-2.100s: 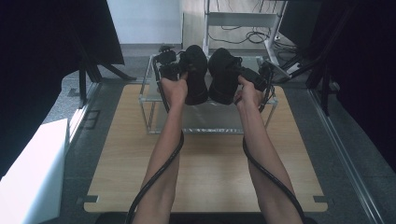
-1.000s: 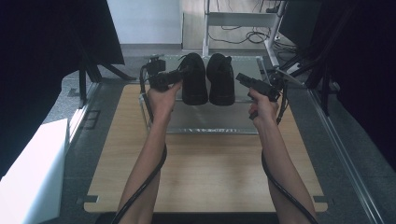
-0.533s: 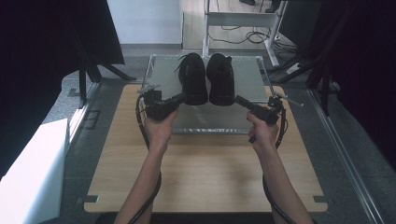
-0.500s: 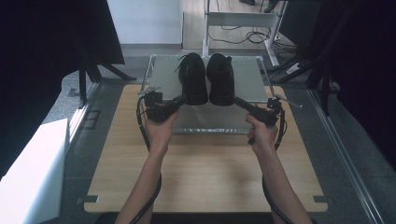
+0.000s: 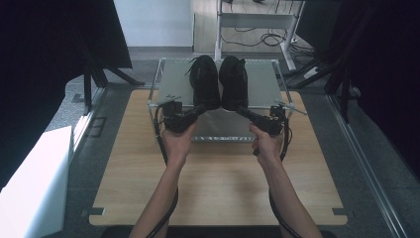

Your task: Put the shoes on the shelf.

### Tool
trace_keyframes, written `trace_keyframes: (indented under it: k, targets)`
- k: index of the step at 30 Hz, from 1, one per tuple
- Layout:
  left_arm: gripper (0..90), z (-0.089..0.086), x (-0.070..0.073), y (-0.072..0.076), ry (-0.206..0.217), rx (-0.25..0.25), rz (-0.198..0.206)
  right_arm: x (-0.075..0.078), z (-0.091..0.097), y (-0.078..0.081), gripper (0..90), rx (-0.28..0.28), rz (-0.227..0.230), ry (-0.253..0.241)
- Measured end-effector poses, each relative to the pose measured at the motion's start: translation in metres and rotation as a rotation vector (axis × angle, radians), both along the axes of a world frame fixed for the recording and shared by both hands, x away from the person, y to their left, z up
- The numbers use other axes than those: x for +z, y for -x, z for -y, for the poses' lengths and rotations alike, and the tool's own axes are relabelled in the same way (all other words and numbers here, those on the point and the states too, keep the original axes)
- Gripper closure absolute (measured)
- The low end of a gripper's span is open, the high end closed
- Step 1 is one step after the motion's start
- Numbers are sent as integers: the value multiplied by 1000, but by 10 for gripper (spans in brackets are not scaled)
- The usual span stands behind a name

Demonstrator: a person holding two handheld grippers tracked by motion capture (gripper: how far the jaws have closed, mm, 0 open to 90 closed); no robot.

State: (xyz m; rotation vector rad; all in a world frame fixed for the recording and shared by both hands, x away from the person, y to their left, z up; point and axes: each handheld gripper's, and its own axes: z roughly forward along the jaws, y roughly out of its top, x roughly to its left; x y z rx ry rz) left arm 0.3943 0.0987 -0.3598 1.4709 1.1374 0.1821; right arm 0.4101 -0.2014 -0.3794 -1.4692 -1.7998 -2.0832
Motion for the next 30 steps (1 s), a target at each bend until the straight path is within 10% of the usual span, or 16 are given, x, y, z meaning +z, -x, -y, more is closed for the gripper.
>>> trace_keyframes:
  k: [14, 20, 30]
  targets:
    - [893, 2, -5, -24, 0, 20, -46, -10, -4, -23, 877, -25, -38, -44]
    - [684, 2, -11, -15, 5, 7, -40, -21, 2, -16, 678, 18, -64, -94]
    - [330, 3, -30, 6, -128, 22, 4, -34, 15, 0, 406, 21, -40, 9]
